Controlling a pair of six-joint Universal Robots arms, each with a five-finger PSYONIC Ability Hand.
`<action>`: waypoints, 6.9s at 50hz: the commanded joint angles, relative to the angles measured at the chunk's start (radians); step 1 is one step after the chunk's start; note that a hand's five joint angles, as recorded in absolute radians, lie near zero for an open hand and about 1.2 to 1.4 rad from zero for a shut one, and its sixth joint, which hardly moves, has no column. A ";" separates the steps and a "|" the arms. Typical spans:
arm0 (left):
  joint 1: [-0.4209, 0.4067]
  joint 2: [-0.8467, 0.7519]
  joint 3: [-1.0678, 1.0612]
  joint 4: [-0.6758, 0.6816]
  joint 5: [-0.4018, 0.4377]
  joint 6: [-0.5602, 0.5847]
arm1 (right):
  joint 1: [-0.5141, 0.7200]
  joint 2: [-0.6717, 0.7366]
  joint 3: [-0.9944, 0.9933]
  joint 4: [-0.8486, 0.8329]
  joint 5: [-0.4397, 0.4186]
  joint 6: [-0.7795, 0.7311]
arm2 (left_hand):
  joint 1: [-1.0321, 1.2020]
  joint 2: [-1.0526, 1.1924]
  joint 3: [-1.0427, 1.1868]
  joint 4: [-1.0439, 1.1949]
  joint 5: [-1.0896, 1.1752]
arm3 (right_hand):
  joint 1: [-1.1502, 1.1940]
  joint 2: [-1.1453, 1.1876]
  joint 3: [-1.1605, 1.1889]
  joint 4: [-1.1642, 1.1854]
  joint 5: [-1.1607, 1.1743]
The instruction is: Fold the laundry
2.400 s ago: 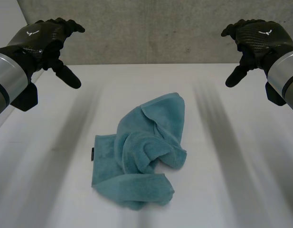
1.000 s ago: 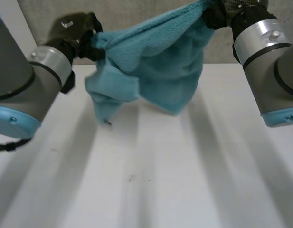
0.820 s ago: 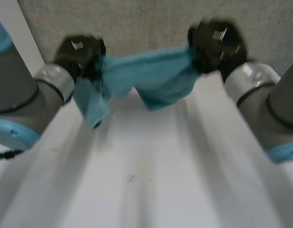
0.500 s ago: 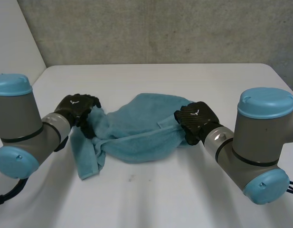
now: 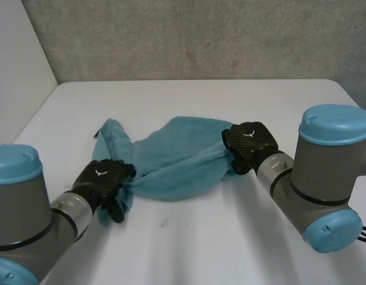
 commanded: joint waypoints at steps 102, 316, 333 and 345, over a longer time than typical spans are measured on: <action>0.203 -0.046 -0.155 0.229 -0.027 0.339 | -0.015 0.017 0.007 -0.003 0.000 -0.046 | 0.409 0.419 0.420 0.426 0.428 | 0.447 0.234 0.216 0.204 0.252; 0.281 0.055 -0.141 0.401 0.005 0.257 | -0.007 0.522 -0.672 0.415 -0.237 -0.805 | 1.011 1.020 1.021 1.027 1.029 | -0.371 -0.584 -0.602 -0.614 -0.566; 0.281 0.057 -0.141 0.401 0.005 0.257 | -0.018 0.487 -0.612 0.398 -0.230 -0.790 | 1.011 1.020 1.021 1.027 1.029 | -0.397 -0.611 -0.629 -0.640 -0.592; 0.282 0.057 -0.139 0.401 0.005 0.257 | -0.020 0.403 -0.564 0.350 -0.230 -0.724 | 1.011 1.020 1.021 1.027 1.029 | -0.262 -0.476 -0.494 -0.505 -0.458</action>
